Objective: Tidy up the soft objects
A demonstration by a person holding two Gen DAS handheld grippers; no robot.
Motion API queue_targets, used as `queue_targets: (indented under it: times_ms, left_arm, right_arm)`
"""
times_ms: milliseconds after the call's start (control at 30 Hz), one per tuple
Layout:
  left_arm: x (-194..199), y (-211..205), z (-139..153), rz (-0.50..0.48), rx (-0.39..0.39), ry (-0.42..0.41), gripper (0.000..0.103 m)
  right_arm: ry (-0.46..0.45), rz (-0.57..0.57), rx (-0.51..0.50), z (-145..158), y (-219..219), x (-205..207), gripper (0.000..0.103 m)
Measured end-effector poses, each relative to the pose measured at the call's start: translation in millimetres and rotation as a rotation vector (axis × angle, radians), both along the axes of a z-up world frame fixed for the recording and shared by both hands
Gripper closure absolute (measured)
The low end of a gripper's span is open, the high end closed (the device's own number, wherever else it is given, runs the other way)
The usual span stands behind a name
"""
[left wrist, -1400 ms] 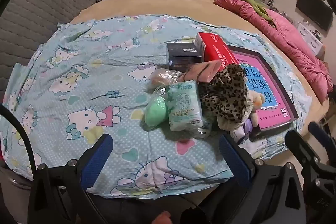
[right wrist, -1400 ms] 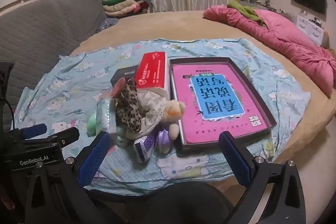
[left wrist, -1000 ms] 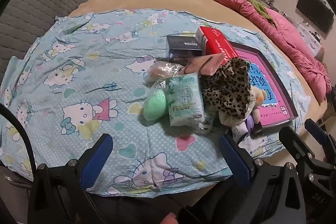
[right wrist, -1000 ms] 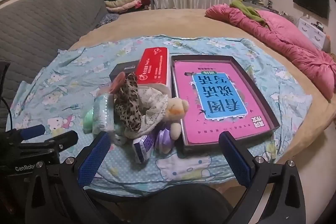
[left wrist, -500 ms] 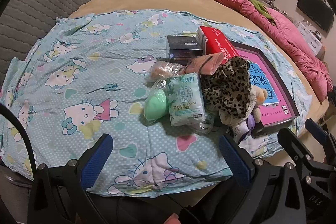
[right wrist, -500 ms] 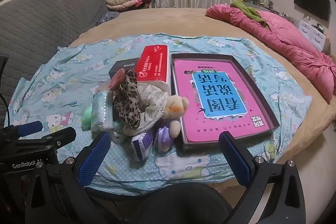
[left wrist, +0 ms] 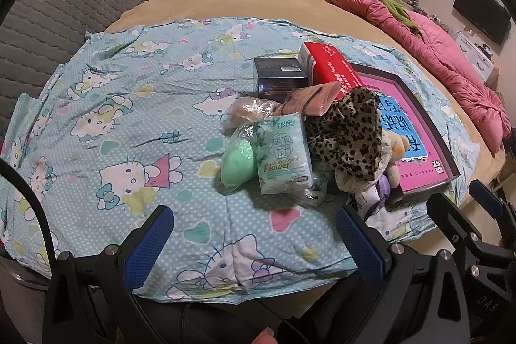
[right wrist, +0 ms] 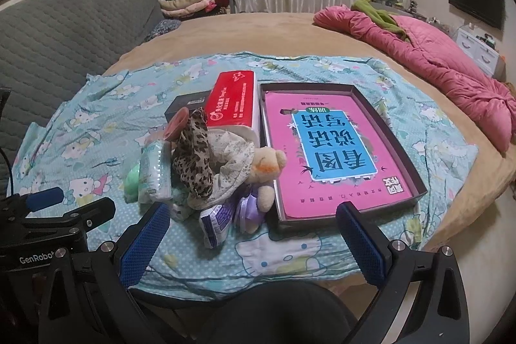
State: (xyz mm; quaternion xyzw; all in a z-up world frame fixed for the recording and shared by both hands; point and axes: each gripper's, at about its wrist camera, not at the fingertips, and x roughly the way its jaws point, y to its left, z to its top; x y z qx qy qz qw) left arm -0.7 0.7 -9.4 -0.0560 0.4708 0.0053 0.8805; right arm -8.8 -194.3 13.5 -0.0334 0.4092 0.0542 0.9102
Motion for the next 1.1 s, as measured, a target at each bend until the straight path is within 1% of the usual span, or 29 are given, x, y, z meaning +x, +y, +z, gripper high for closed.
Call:
queue_targets:
  times_ms: [767, 1100]
  left_arm:
    - [-1.5, -1.8, 2.8, -0.004, 0.007, -0.005, 0.002]
    - [-0.3, 4.3, 0.1, 0.008, -0.024, 0.0, 0.002]
  right_arm:
    - [-0.002, -0.004, 0.0, 1.1, -0.5, 0.0, 0.0]
    - [-0.01, 0.001, 0.003, 0.7, 0.0, 1.7, 0.0]
